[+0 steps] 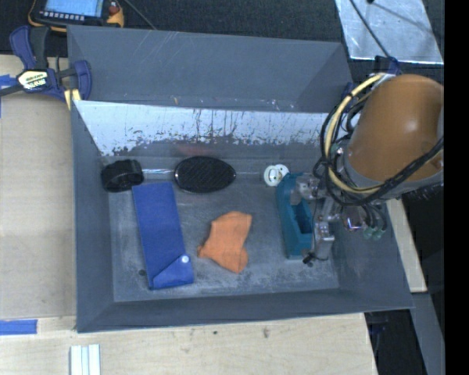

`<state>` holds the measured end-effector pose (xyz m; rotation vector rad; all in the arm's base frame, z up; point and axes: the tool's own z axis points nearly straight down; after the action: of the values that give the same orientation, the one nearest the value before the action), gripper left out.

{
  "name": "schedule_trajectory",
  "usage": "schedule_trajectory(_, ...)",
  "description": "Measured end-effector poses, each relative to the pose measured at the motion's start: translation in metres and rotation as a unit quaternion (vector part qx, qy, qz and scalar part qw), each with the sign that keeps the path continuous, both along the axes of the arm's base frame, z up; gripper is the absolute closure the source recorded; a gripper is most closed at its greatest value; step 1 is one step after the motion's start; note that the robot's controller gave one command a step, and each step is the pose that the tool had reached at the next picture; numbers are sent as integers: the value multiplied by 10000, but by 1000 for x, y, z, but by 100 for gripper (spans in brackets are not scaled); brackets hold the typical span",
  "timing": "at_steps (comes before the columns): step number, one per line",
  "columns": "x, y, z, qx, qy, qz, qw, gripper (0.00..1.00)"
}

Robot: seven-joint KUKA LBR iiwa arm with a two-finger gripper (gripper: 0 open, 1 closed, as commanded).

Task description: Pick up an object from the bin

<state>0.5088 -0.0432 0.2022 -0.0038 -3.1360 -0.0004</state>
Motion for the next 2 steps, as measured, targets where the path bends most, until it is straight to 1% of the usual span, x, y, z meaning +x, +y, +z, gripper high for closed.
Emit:
schedule_trajectory(1, 2, 0, 5, -4, -45, 7, 10000, 0)
schedule_trajectory(2, 25, 16, -32, -4, -64, -431, 9991, 0)
